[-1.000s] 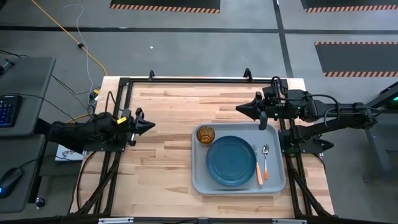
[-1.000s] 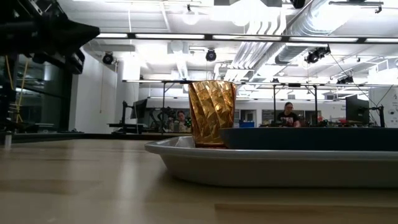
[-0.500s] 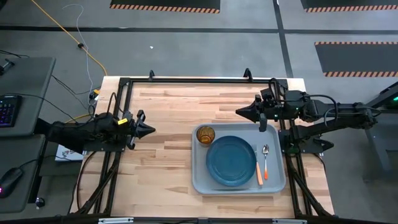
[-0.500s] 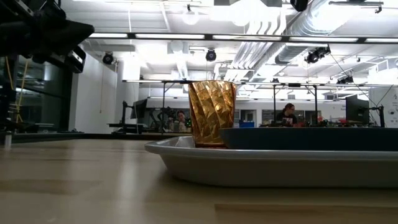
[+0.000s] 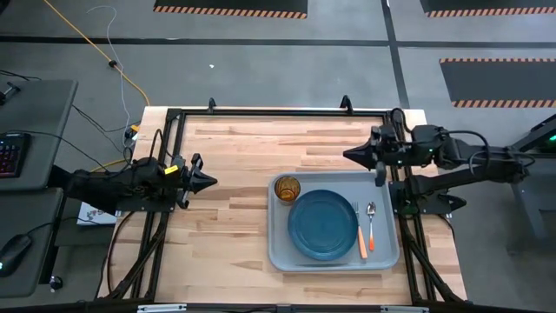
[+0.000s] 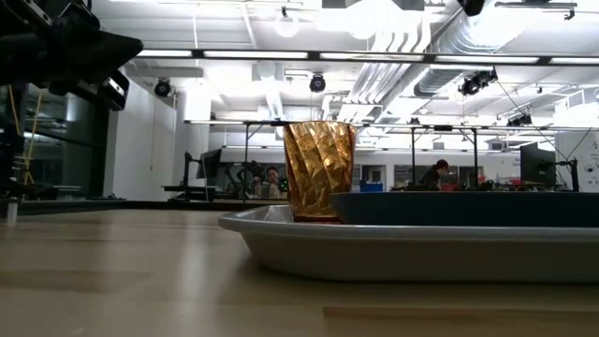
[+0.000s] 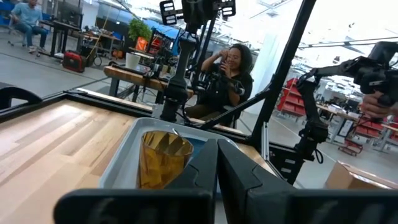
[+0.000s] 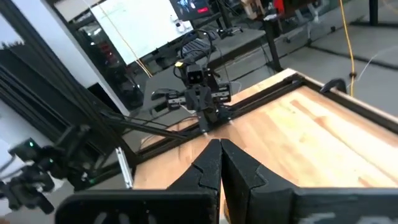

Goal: Pick and place plate/cup/fork/spoon on tray
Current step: Return to Home Position

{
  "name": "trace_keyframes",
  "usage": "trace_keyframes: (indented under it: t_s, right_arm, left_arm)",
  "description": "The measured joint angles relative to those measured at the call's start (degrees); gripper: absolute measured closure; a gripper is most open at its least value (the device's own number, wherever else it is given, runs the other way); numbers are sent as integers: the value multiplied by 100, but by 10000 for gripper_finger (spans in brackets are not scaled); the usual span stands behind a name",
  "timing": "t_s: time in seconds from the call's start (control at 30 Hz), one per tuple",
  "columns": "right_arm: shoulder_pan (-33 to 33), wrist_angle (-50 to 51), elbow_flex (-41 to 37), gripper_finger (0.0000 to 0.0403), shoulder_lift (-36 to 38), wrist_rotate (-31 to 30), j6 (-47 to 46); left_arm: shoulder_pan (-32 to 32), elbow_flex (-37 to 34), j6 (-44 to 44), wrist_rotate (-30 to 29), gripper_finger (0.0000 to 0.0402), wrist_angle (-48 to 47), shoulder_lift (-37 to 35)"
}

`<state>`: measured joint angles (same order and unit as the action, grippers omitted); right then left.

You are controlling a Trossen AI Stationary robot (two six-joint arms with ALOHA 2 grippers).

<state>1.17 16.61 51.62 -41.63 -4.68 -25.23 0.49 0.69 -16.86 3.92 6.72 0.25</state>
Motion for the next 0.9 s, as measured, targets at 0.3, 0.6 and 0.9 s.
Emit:
trace_keyframes:
  t_s: [0.3, 0.6, 0.9]
  right_arm:
    - [0, -81, -553, 403, 806, 625, 444]
    - [2, -1587, -2774, 403, 2708, 1107, -324]
    - [0, -2033, -3841, 403, 4129, 1124, -44]
  left_arm:
    - [0, 0, -2, -4, 398, -2, 0]
    - [0, 0, -2, -9, 396, -2, 0]
    - [0, 0, -2, -9, 396, -2, 0]
